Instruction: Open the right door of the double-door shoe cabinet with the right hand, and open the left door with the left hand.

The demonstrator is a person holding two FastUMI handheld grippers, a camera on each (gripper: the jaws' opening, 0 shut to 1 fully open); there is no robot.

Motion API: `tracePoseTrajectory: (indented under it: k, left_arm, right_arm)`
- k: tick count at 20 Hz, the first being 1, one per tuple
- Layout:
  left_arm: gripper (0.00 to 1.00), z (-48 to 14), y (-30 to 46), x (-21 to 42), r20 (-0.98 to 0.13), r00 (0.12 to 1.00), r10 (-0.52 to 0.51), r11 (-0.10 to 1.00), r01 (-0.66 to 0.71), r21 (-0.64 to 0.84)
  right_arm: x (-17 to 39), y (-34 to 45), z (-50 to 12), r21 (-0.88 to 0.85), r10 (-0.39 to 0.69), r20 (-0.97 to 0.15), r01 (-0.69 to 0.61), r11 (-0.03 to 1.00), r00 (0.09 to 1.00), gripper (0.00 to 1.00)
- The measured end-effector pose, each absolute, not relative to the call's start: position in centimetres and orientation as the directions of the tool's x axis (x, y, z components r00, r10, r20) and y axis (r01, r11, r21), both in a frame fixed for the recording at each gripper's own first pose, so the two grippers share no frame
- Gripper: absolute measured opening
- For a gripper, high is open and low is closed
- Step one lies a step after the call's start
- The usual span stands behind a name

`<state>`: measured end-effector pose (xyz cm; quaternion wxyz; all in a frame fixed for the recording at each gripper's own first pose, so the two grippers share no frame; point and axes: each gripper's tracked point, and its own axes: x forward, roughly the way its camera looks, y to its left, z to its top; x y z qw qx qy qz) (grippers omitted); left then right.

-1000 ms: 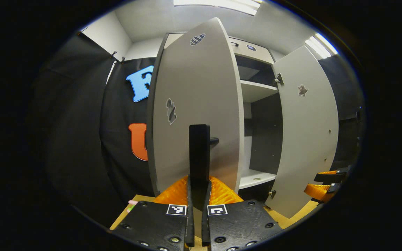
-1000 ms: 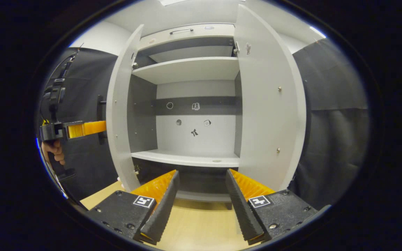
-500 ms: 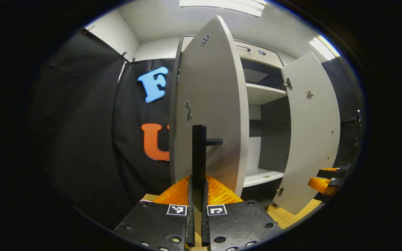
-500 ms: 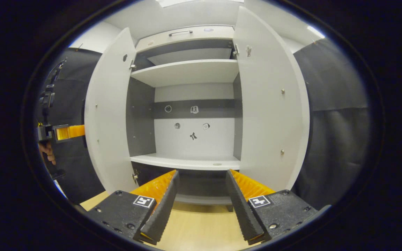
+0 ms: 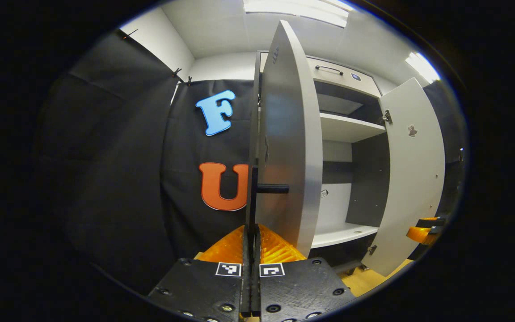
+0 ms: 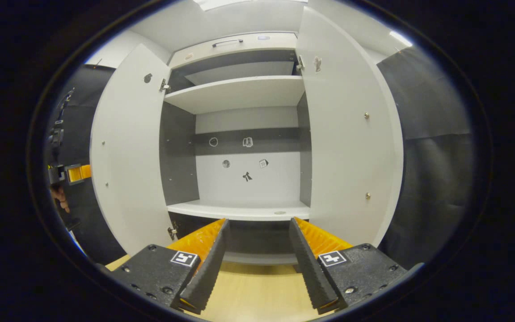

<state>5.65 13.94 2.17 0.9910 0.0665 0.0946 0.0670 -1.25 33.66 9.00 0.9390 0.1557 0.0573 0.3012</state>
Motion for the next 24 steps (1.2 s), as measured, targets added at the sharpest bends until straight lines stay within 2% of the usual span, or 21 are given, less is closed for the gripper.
tracePoseTrajectory:
  k: [13, 16, 19, 23, 24]
  left_arm:
    - [0.01, 2.0, 15.6, 4.6, -0.197, 0.979, 0.051, 0.998, -0.046, 0.032]
    - [0.01, 1.6, 15.8, 1.9, -0.221, 0.971, 0.087, 0.996, -0.080, 0.039]
    - [0.00, 1.9, 15.0, -1.1, -0.220, 0.963, 0.158, 0.982, -0.129, 0.140]
    - [0.00, 0.3, 7.0, -1.6, -0.244, 0.970, 0.023, 0.994, 0.004, 0.110]
    - [0.00, -0.2, 5.6, -0.9, -0.235, 0.972, 0.018, 0.994, 0.009, 0.111]
  right_arm:
    - [-1.7, 32.9, 8.4, 0.321, 0.581, -0.039, -0.541, 0.778, 0.813, 0.84]
    - [-1.9, 32.5, 8.0, 0.320, 0.579, -0.045, -0.538, 0.780, 0.814, 0.84]
    - [-1.9, 32.3, 7.4, 0.314, 0.578, -0.055, -0.535, 0.784, 0.814, 0.84]
    - [-1.9, 32.3, 7.2, 0.309, 0.590, -0.062, -0.547, 0.778, 0.805, 0.84]
    - [-2.1, 32.4, 7.3, 0.309, 0.596, -0.057, -0.553, 0.773, 0.801, 0.84]
